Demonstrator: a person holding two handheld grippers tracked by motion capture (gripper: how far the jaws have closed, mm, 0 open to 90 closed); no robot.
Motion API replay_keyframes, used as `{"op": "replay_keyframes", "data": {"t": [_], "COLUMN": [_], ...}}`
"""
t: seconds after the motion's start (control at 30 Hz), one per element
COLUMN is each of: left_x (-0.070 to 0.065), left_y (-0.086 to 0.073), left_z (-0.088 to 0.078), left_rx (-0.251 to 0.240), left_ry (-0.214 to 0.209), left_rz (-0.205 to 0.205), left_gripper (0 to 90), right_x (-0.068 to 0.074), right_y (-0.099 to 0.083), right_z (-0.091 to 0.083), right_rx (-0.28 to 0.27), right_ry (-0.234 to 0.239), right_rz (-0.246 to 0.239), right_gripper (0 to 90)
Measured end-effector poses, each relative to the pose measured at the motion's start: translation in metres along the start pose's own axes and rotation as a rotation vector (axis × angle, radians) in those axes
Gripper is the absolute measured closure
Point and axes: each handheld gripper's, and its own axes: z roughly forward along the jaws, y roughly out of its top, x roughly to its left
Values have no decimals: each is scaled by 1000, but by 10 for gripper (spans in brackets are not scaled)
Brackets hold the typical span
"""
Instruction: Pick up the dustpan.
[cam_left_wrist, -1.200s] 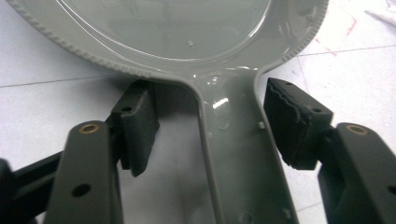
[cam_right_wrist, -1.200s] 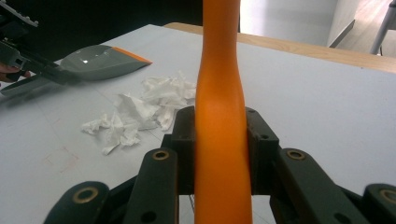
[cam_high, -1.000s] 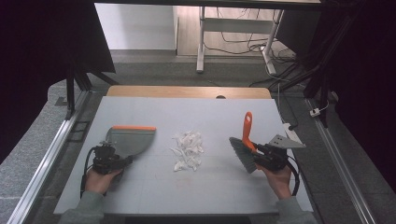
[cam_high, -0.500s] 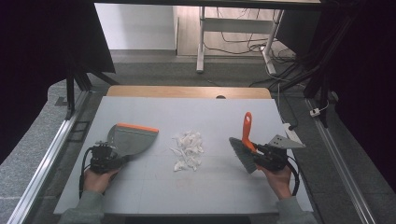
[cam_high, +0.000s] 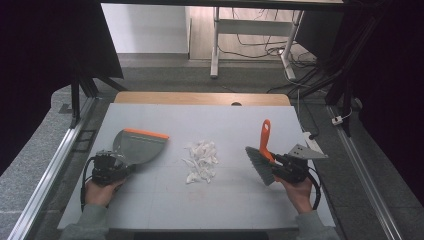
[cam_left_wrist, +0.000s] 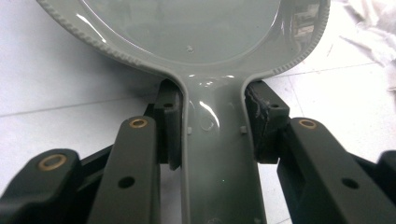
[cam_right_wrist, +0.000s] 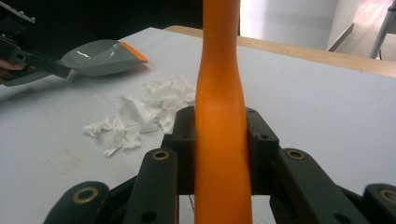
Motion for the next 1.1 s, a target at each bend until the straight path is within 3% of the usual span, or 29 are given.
{"op": "replay_keyframes", "data": {"t": [0.27,0.47,0.63,0.8,1.1], "left_x": [4,5,9,5,2], "left_y": [0,-1,-1,0,1], "left_z": [-7,-13,-20,-28,-36], "left_rx": [-16,-31,-54,-73,-96], "left_ry": [4,7,-19,-33,-68], "left_rz": [20,61,89,149,196], "left_gripper": [614,615,615,615,615], "right_x": [1,2,2,3,3], "right_y": [1,1,1,2,2], "right_z": [-1,-1,0,2,2], "right_rx": [-6,-6,-7,-6,-6], "right_ry": [-4,-1,2,7,12], "right_rz": [-2,-1,1,0,1], "right_gripper": [701,701,701,701,701]}}
